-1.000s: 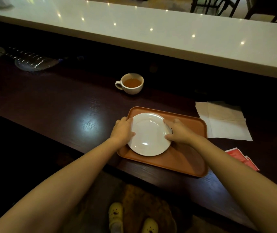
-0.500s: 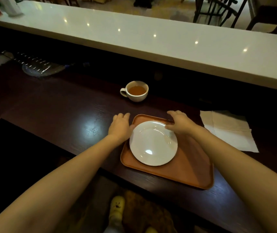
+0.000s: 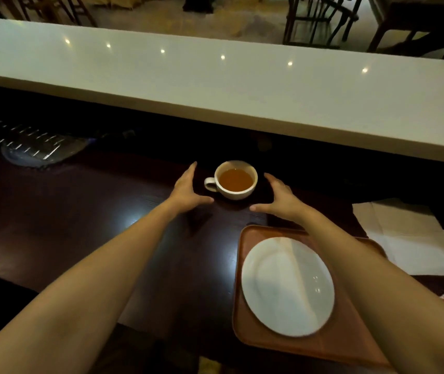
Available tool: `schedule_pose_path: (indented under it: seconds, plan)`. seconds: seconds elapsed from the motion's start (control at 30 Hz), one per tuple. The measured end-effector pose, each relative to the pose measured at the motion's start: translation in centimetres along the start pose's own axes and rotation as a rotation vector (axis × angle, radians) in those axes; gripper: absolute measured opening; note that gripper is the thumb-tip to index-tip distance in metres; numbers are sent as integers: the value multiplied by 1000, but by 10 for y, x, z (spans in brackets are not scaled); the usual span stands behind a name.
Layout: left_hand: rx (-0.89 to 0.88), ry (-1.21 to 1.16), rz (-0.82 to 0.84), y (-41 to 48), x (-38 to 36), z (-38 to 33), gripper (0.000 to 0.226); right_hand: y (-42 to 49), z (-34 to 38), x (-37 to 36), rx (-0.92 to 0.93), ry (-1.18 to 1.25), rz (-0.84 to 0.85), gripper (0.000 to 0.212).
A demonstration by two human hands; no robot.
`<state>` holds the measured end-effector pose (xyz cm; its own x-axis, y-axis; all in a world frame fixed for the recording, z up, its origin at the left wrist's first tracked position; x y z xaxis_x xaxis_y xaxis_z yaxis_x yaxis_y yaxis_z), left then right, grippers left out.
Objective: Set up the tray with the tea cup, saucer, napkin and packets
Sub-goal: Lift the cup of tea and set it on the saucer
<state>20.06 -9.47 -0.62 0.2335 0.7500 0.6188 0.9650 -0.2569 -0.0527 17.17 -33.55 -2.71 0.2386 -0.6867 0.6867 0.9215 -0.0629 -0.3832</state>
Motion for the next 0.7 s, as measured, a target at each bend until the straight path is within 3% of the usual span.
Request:
schedule_pose_path:
  seconds: [0.3, 0.43, 0.7]
  plan:
    - [-125, -176, 310, 53, -15, 17, 107, 33, 12, -31, 82, 240, -46, 99]
    - [-167, -248, 326, 58, -19, 22, 90, 38, 8, -38, 88, 333, -76, 97]
    - [-184, -268, 291, 50, -24, 16, 89, 34, 8, -36, 114, 397, -109, 90]
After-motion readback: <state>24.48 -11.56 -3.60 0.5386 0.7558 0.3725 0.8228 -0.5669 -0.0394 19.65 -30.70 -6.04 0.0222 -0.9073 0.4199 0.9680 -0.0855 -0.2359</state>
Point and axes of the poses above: each hand's wrist, its own y-axis towards the middle knuckle, its own x-axis out of the back of the hand, z = x × y, the point moved 3 cm from there along y, towards the middle knuckle, and after that the axes turned 11 degrees about -x, right-handed, at the moved point
